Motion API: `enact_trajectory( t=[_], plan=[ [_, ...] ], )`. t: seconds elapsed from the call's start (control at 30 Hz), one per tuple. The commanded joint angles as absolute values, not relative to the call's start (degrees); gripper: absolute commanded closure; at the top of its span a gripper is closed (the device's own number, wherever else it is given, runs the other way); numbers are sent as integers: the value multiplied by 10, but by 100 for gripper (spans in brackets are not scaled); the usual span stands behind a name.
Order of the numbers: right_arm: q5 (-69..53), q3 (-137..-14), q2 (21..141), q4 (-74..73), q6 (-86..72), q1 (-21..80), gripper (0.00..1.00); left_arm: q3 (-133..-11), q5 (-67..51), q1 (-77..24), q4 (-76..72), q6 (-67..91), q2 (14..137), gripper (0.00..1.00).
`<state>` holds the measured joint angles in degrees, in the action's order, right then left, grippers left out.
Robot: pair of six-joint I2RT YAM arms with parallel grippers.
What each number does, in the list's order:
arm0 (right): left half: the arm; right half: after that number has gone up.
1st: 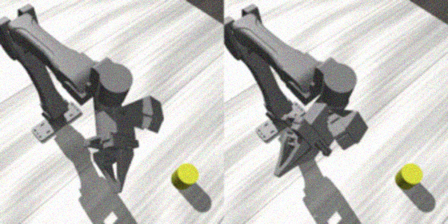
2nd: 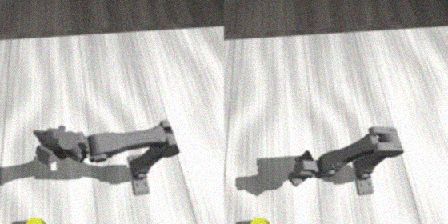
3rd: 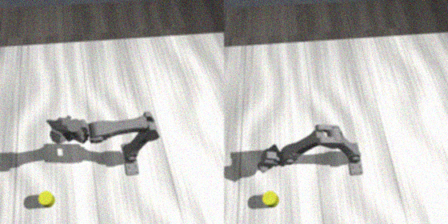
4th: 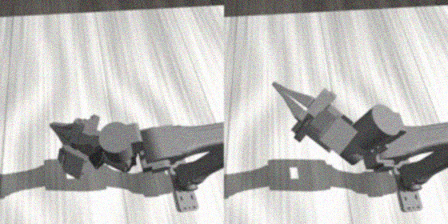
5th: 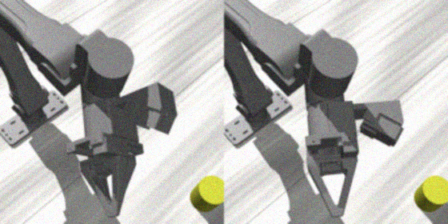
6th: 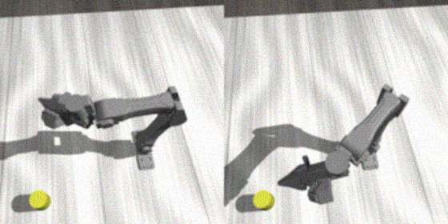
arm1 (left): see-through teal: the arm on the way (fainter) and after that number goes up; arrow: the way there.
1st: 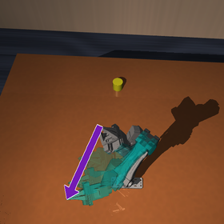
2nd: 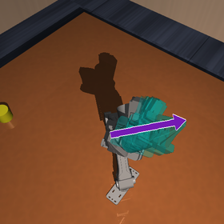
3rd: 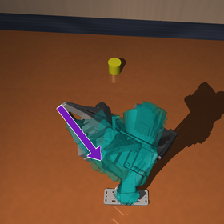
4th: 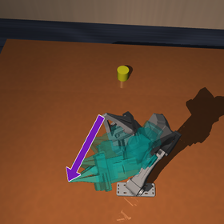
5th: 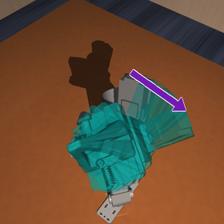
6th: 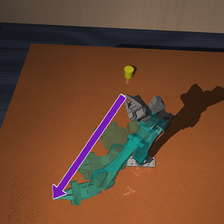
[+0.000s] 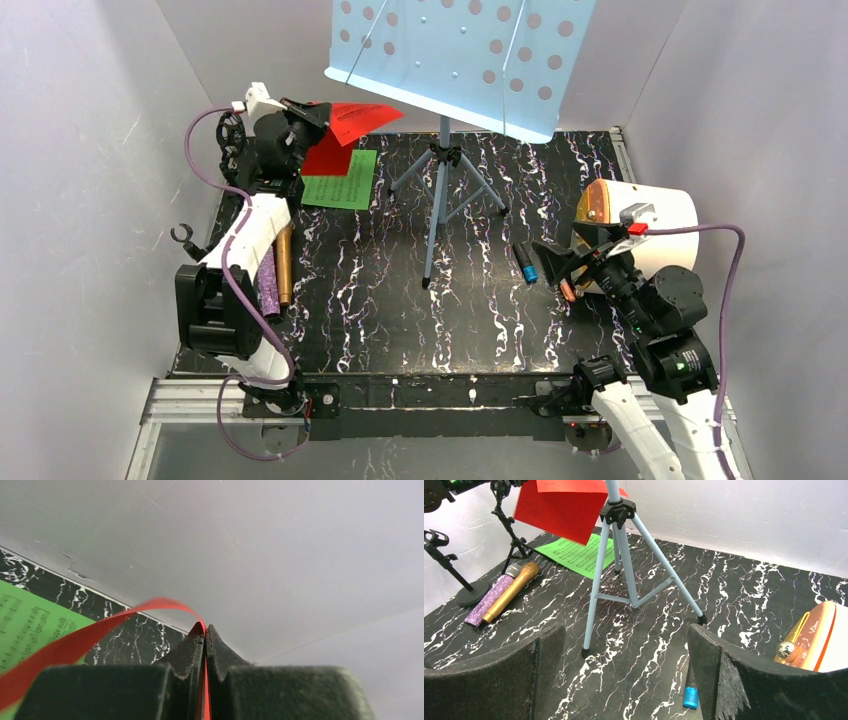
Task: Pack up the instrument practice props
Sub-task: Place the sheet music at the corner of the board.
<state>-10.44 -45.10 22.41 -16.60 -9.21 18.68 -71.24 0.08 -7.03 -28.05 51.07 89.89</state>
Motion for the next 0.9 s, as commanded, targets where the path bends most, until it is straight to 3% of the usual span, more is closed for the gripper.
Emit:
enact_trajectory(
  t=[0.0, 0.33, 0.87],
  plan=[
    [-92, -440, 212, -138, -81, 191, 1, -705, -25, -65, -286, 467, 889, 100],
    [-99, -436, 218, -136, -83, 192, 1, -560, -8, -65, -409, 543, 980, 100],
    [-93, -423, 212, -132, -80, 194, 1, -449, 248, -68, -507, 649, 1021, 100]
  ],
)
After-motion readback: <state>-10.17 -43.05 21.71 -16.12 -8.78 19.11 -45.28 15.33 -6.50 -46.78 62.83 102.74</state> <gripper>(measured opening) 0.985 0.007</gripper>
